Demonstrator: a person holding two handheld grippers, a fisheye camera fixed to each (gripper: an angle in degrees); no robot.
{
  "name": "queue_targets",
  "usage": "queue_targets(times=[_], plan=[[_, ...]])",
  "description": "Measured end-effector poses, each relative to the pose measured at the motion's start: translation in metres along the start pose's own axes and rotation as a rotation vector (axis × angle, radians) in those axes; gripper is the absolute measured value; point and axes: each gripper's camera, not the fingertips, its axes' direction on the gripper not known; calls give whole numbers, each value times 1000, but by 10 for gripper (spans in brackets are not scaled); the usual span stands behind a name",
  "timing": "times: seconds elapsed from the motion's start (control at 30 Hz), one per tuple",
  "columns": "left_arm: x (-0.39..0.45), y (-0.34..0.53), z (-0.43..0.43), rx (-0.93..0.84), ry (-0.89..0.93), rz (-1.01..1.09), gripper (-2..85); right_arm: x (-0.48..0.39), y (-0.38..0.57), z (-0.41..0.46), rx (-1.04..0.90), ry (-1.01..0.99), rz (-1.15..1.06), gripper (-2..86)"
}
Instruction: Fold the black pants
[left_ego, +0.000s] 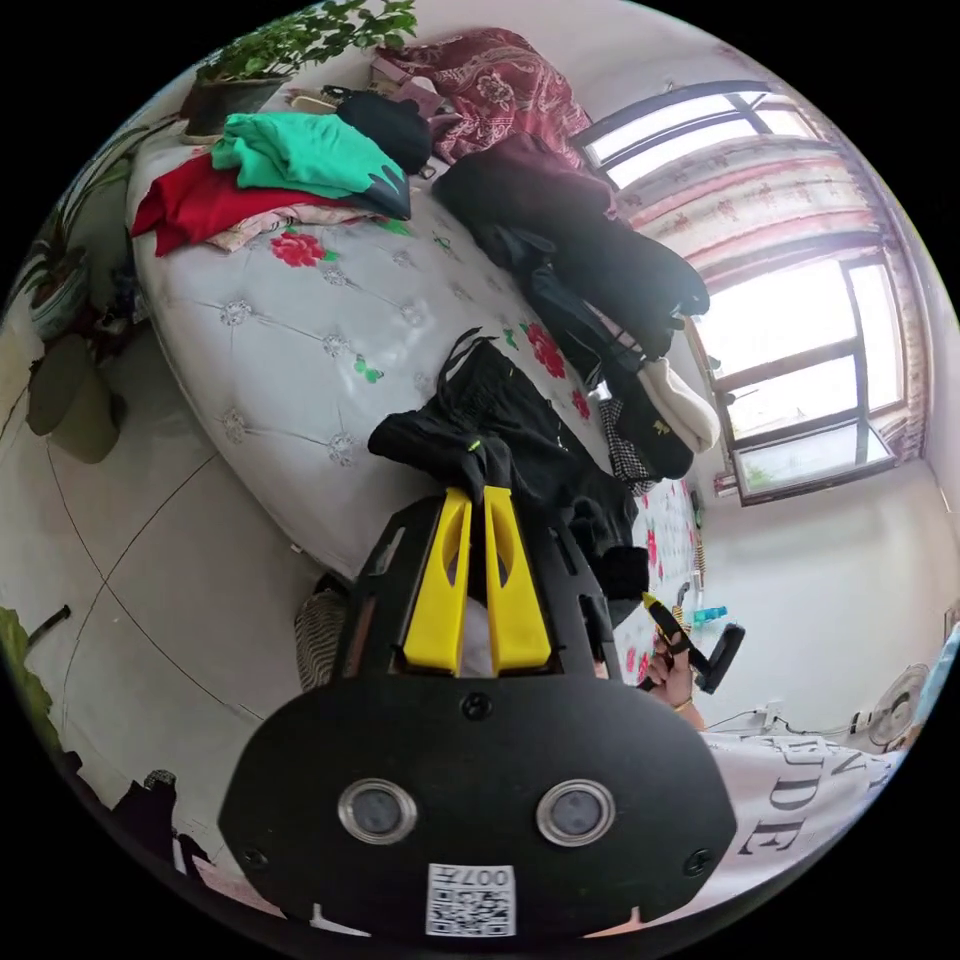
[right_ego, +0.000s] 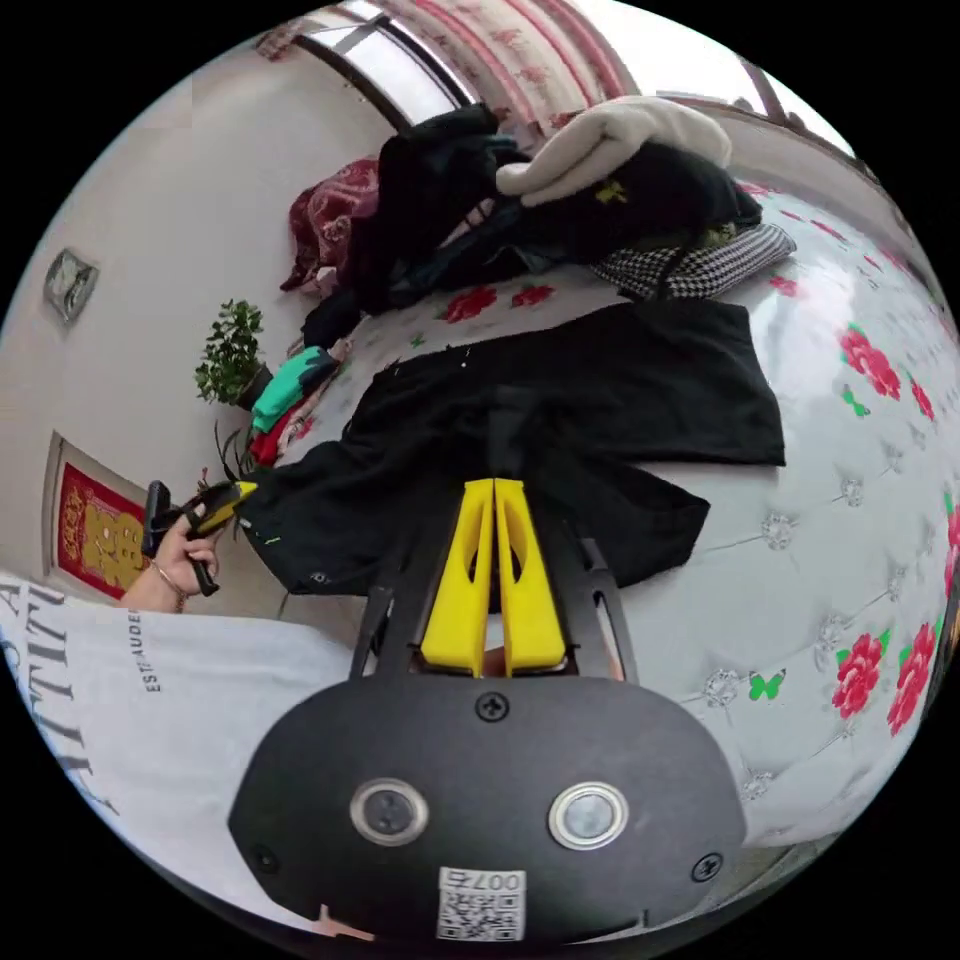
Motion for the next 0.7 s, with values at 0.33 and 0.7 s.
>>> queue_targets(times=[0.33,0.7], plan=[[40,-1,-18,-131,179,324,-6,41,91,-194,263,-180,163,-2],[72,-141,34,-37,375,243,-7,88,0,-155,360,-301,250,-1]])
